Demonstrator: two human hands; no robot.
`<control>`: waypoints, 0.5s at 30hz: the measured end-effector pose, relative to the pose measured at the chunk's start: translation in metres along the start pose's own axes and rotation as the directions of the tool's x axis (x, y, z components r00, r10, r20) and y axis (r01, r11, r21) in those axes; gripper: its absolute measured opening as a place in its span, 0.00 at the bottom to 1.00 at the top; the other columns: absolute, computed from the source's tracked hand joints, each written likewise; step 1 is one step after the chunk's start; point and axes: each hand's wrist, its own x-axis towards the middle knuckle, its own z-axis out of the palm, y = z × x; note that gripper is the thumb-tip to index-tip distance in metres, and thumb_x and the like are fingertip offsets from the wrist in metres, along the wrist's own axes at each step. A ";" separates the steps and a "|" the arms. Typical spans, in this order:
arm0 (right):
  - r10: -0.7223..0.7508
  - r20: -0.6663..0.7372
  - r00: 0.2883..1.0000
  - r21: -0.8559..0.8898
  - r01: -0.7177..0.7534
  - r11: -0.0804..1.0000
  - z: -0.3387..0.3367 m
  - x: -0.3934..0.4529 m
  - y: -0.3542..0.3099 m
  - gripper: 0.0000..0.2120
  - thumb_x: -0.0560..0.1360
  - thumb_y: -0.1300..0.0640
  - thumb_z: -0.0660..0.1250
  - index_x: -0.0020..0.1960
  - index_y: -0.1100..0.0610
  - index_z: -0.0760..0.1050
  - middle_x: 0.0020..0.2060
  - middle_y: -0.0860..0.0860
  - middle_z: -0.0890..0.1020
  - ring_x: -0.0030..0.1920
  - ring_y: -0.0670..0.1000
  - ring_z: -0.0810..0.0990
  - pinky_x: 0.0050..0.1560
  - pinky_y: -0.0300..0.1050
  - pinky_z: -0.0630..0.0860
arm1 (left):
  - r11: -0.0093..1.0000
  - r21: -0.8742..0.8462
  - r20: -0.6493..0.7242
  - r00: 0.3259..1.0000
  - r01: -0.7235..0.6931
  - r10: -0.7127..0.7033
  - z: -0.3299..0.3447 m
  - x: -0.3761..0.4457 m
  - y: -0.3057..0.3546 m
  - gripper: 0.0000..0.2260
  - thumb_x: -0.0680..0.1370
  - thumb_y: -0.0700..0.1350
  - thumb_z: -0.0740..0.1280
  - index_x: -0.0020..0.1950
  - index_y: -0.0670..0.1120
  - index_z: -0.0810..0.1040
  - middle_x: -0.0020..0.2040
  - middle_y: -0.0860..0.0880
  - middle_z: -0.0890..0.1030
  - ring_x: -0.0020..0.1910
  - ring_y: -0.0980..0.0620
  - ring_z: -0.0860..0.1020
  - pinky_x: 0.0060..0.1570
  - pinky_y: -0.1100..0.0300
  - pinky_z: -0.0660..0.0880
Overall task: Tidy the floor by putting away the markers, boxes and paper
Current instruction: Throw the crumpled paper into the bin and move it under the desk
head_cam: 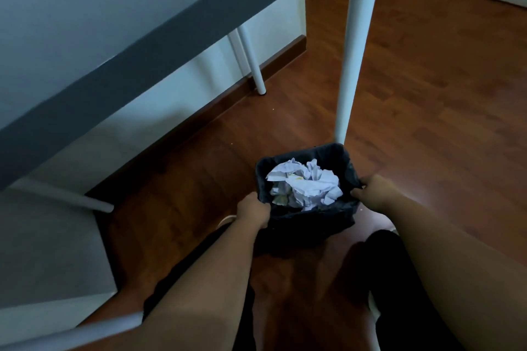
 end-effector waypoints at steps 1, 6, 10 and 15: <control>-0.003 0.001 1.000 -0.014 0.003 1.000 0.002 -0.004 -0.004 0.12 0.75 0.54 0.67 0.53 0.60 0.82 0.43 0.59 0.82 0.42 0.57 0.77 0.40 0.43 0.69 | 1.000 0.009 0.002 1.000 -0.002 0.002 -0.002 -0.005 -0.006 0.10 0.77 0.44 0.65 0.57 0.44 0.78 0.54 0.41 0.81 0.49 0.40 0.82 0.47 0.48 0.82; -0.046 0.045 0.998 -0.070 0.049 0.996 0.023 -0.022 -0.026 0.11 0.75 0.56 0.66 0.49 0.64 0.80 0.43 0.62 0.83 0.42 0.59 0.79 0.40 0.45 0.71 | 1.000 0.016 -0.008 1.000 -0.015 0.015 -0.011 -0.020 -0.047 0.11 0.79 0.41 0.63 0.60 0.40 0.76 0.55 0.36 0.81 0.51 0.36 0.82 0.52 0.45 0.80; -0.114 0.038 0.993 -0.101 0.117 0.988 0.049 -0.036 -0.046 0.09 0.74 0.56 0.66 0.40 0.62 0.74 0.38 0.59 0.78 0.40 0.58 0.75 0.39 0.44 0.67 | 0.999 -0.043 -0.038 0.999 0.026 -0.028 -0.025 -0.032 -0.081 0.10 0.78 0.40 0.61 0.57 0.40 0.77 0.53 0.36 0.82 0.47 0.37 0.83 0.47 0.46 0.82; -0.135 0.042 0.990 -0.081 0.138 0.987 0.086 -0.050 -0.057 0.11 0.77 0.55 0.64 0.43 0.63 0.74 0.45 0.63 0.80 0.44 0.60 0.76 0.42 0.44 0.67 | 0.988 -0.137 -0.062 0.995 0.067 -0.076 -0.034 -0.047 -0.120 0.09 0.79 0.40 0.61 0.57 0.40 0.77 0.51 0.38 0.81 0.47 0.38 0.82 0.47 0.46 0.82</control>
